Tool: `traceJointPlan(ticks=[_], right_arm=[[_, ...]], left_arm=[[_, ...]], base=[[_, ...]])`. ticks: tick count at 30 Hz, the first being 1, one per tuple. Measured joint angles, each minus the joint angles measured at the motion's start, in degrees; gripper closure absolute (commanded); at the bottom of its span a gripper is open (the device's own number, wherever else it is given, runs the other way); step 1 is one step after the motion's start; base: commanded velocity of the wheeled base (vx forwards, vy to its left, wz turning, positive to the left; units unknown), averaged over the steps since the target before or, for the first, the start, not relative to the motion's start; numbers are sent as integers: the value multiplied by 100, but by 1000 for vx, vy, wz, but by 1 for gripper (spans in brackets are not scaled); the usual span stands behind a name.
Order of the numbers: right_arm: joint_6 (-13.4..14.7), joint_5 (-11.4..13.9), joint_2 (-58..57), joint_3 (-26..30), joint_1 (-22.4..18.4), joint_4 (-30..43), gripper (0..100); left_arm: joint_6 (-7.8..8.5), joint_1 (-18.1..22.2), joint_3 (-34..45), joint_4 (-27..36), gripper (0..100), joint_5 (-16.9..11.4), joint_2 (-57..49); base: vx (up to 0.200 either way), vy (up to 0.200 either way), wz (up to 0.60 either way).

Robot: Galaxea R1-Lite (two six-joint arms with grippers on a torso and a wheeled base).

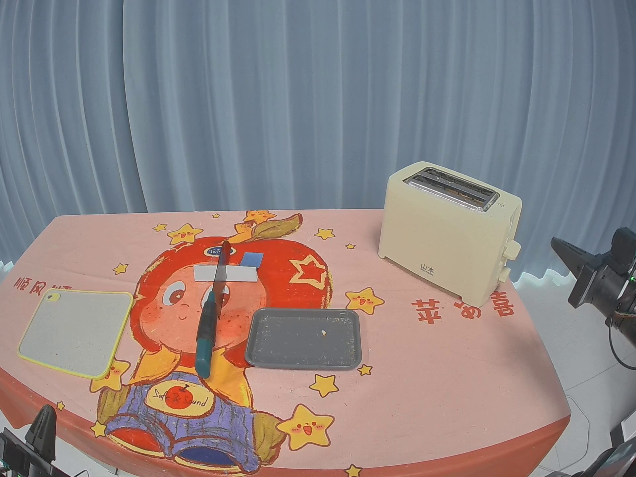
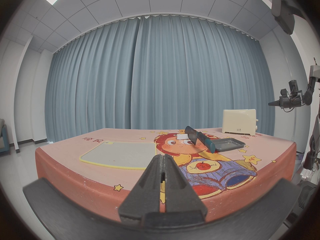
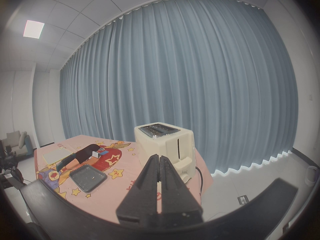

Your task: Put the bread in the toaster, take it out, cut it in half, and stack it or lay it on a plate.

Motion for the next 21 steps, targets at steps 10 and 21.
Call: traceJointPlan(ticks=[10,21], right_arm=[[-33,-1,435,274,80,-68,100],[-171,49,830,362,89,-90,100]], left_arm=[[0,0,0,-2,100,0,0],[0,0,0,-5,100,0,0]], base=[[0,0,0],[0,0,0]])
